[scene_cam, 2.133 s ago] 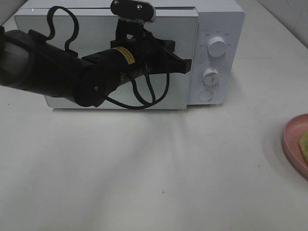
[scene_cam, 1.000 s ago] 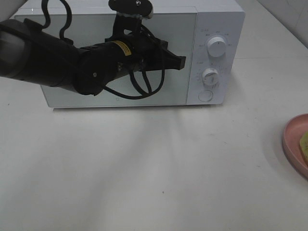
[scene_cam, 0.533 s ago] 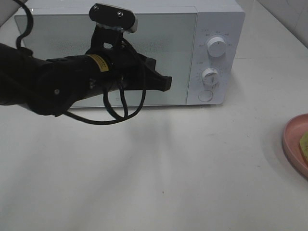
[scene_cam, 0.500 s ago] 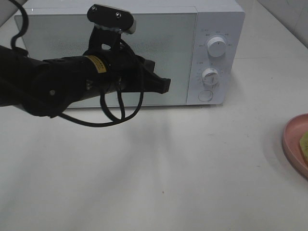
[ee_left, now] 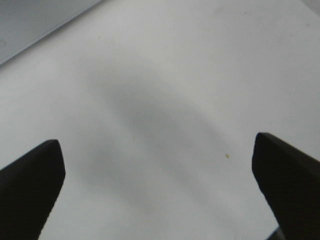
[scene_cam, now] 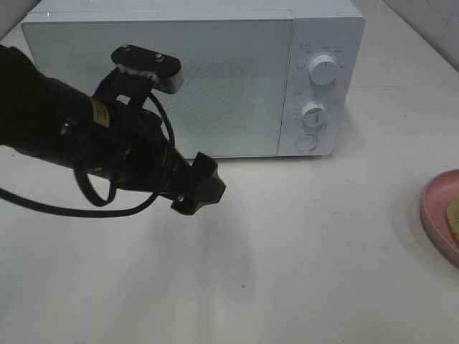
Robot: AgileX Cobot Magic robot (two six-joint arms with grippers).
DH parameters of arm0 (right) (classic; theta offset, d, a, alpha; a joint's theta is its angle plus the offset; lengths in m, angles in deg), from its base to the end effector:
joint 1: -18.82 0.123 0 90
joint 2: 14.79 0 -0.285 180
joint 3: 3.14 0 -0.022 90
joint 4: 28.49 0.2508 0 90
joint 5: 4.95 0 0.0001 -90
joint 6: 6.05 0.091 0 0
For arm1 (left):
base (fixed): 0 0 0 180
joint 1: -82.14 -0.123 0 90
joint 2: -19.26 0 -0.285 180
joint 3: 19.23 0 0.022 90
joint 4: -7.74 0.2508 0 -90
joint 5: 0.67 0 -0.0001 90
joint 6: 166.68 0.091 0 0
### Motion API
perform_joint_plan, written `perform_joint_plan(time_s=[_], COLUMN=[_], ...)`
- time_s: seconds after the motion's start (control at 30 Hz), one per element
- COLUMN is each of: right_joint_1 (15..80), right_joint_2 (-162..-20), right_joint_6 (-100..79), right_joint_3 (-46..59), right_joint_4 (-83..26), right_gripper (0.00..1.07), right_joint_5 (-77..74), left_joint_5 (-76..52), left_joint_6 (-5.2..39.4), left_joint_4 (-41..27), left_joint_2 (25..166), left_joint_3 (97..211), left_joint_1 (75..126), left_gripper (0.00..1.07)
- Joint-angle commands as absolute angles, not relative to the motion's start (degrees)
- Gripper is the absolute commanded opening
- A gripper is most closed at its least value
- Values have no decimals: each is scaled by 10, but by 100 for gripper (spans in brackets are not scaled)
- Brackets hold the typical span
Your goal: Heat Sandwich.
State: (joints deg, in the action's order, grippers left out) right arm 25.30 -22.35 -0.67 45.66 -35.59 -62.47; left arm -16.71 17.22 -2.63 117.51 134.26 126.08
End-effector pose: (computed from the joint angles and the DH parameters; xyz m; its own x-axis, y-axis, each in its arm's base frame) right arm -0.0020 -0.0098 0.2813 -0.3994 -0.0182 -0.9166 -0.0065 0.9998 -0.0170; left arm 0.2252 -0.2233 0.2099 -0.6287 0.4590 -0.6278 0.6529 0.7500 -0.1054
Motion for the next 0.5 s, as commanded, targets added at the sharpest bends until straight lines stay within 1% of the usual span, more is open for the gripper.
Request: perform_joint_plan(time_s=[0.03, 0.1, 0.17, 0.2, 0.23, 0.33, 0.37, 0.4, 0.47, 0.5], right_joint_1=[250, 250, 250, 250, 250, 250, 250, 250, 250, 250], right_joint_2=[-207, -207, -207, -207, -207, -207, -207, -207, -207, -207], right_joint_6=[-11, -11, -11, -11, -11, -11, -11, -11, -11, -11], right_joint_3=[457, 457, 457, 457, 457, 457, 457, 457, 457, 457], right_joint_4=[-355, -355, -355, -355, -355, -355, -355, -355, -355, -355], right_gripper=[75, 75, 75, 75, 75, 75, 75, 75, 75, 75], right_joint_5=[-621, -621, -621, -621, -621, -621, -621, -621, -621, -621], left_joint_5=[-235, -290, -322, -322, -352, -394, -394, -424, -452, -452], left_joint_6=[174, 174, 163, 163, 152, 150, 150, 150, 150, 150], left_joint_4=[-21, -19, -21, -21, -22, -30, -30, -31, -31, -31], left_joint_2=[1150, 1125, 1109, 1109, 1095, 1072, 1072, 1057, 1039, 1039], left_joint_3=[1342, 1342, 1342, 1342, 1342, 1342, 1342, 1342, 1342, 1342], left_joint_1=[1261, 1256, 1240, 1240, 1216, 1175, 1175, 1148, 1118, 1118], left_gripper=[98, 98, 98, 98, 98, 98, 98, 98, 98, 98])
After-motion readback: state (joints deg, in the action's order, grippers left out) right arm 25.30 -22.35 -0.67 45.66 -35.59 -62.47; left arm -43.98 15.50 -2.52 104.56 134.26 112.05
